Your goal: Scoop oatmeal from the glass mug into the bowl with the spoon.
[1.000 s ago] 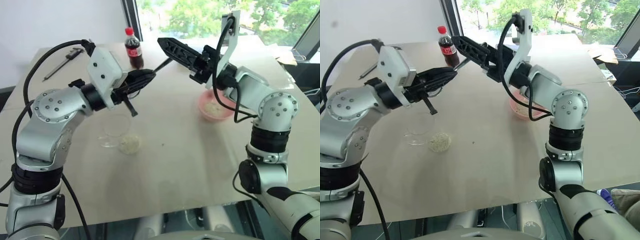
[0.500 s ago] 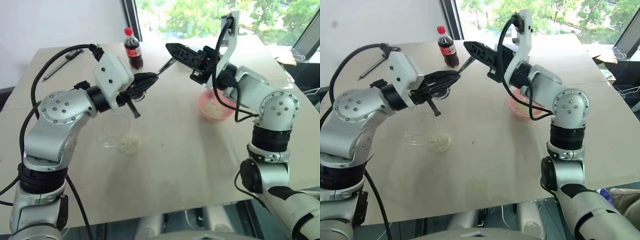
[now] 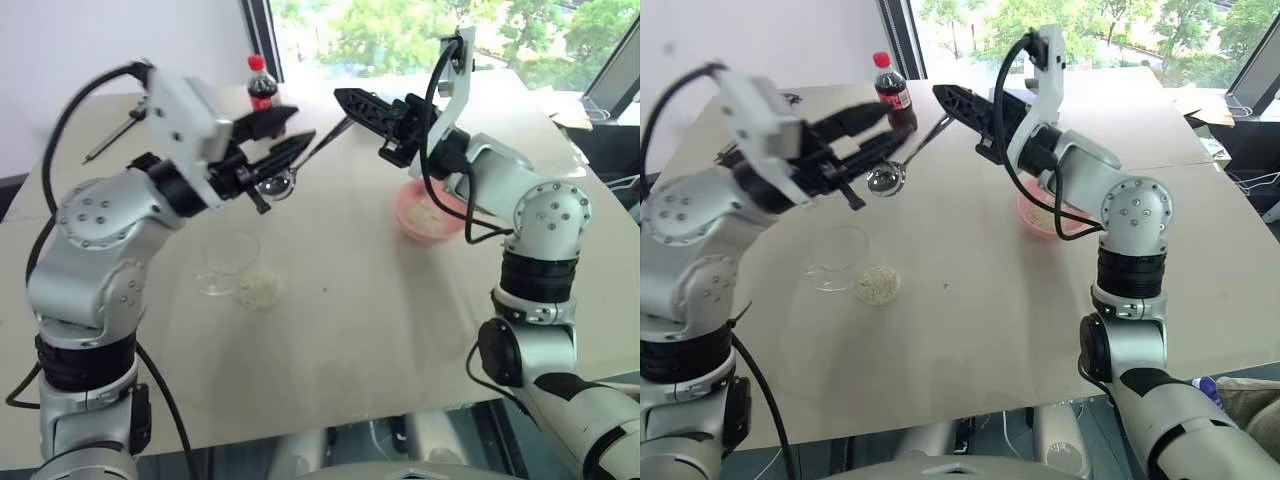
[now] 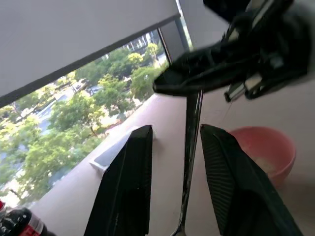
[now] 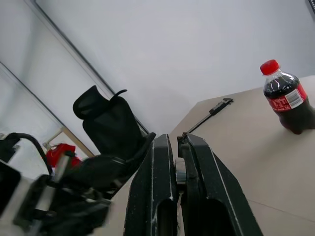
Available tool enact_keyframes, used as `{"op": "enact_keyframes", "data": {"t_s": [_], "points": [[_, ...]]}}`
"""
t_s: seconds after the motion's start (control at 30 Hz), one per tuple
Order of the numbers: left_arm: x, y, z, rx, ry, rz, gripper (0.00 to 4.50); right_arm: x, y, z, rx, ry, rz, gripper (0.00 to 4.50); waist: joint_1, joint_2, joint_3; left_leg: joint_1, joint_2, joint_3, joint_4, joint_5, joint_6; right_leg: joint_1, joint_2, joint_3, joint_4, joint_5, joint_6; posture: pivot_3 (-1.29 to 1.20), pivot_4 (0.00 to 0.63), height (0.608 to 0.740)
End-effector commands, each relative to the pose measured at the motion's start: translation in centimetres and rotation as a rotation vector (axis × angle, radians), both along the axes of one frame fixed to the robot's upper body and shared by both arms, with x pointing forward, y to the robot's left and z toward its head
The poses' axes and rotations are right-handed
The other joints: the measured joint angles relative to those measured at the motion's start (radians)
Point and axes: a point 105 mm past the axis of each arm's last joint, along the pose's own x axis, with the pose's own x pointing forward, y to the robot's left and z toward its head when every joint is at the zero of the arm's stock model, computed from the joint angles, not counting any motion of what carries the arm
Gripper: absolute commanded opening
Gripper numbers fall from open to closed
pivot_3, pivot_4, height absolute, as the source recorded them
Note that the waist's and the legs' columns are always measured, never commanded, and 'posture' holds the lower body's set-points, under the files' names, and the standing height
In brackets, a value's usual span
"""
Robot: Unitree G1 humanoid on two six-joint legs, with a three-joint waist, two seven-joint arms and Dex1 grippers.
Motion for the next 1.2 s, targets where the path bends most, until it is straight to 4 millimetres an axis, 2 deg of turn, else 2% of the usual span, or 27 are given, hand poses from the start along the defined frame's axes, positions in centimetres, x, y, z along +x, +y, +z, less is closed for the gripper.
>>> {"op": "enact_keyframes", "data": {"t_s": [0.03,0.2,0.3,0.4,0.5,0.63,0.77,0.9,1.1,1.2], "points": [[-1.8,1.8,1.2,-0.112,0.006,0.032,1.62,-0.3,-1.0,1.4,0.060,-0.030,-0.007,0.00,-0.002,0.000,0.000,0.000,0.000,0.000,0.000,0.000,0.000,0.000,0.000,0.000,0.000,0.000,0.000,0.00,0.150,0.740],[-3.7,5.1,2.1,-0.298,0.031,0.122,1.62,0.2,-2.2,1.0,0.069,-0.005,-0.041,0.00,-0.001,0.000,0.000,0.001,0.000,0.000,0.001,0.000,0.000,0.000,0.000,0.000,0.001,0.000,0.000,0.00,0.150,0.740],[-4.8,7.3,1.2,-0.338,0.045,0.238,1.62,0.5,-3.0,0.9,0.077,0.008,-0.059,0.00,-0.003,0.000,0.000,0.001,0.000,0.001,0.001,0.000,0.000,0.000,0.000,0.001,0.001,0.000,0.000,0.00,0.150,0.740],[-5.9,8.6,-1.2,-0.350,0.097,0.340,1.62,1.0,-4.1,0.9,0.083,0.016,-0.079,0.00,-0.001,0.000,0.000,0.001,0.000,0.002,0.000,0.000,0.000,0.000,0.000,0.003,0.000,0.000,0.000,0.00,0.150,0.740],[-6.4,9.9,-5.2,-0.289,0.201,0.494,1.62,2.1,-5.5,0.8,0.091,0.029,-0.113,0.00,0.000,0.000,0.000,0.002,0.000,0.004,0.000,0.000,0.000,0.001,0.000,0.003,0.000,0.000,0.000,0.00,0.150,0.740],[-8.0,11.3,-7.5,-0.340,0.200,0.621,1.62,3.8,-7.6,0.2,0.069,0.043,-0.172,0.00,0.003,0.000,0.000,0.003,0.000,0.004,0.000,0.000,0.000,0.002,0.001,0.003,0.000,0.000,0.000,0.00,0.150,0.740],[-10.0,10.1,-10.1,-0.286,0.270,0.658,1.62,5.5,-9.3,-0.4,0.023,0.046,-0.222,0.00,0.004,0.000,0.000,0.003,0.001,0.006,0.000,-0.002,0.003,0.002,0.001,0.004,-0.001,0.000,0.000,0.00,0.150,0.740],[-10.9,9.6,-12.3,-0.246,0.336,0.693,1.62,6.1,-9.4,-0.1,0.012,0.031,-0.220,0.00,0.002,0.001,0.000,0.003,0.001,0.007,0.000,-0.002,0.004,0.002,0.001,0.005,-0.001,0.000,0.000,0.00,0.150,0.740],[-10.1,9.9,-16.0,-0.161,0.356,0.751,1.62,5.9,-8.9,0.4,0.007,0.012,-0.194,0.00,0.003,0.001,0.000,0.004,0.003,0.008,0.000,-0.003,0.005,0.002,0.003,0.006,-0.001,0.000,-0.001,0.00,0.150,0.740],[-9.1,10.0,-16.7,-0.155,0.327,0.761,1.62,5.7,-9.2,0.4,0.001,0.013,-0.203,0.00,0.006,0.001,-0.001,0.003,0.003,0.007,0.000,-0.003,0.006,0.003,0.003,0.006,-0.001,0.000,0.000,0.00,0.150,0.740]]}}
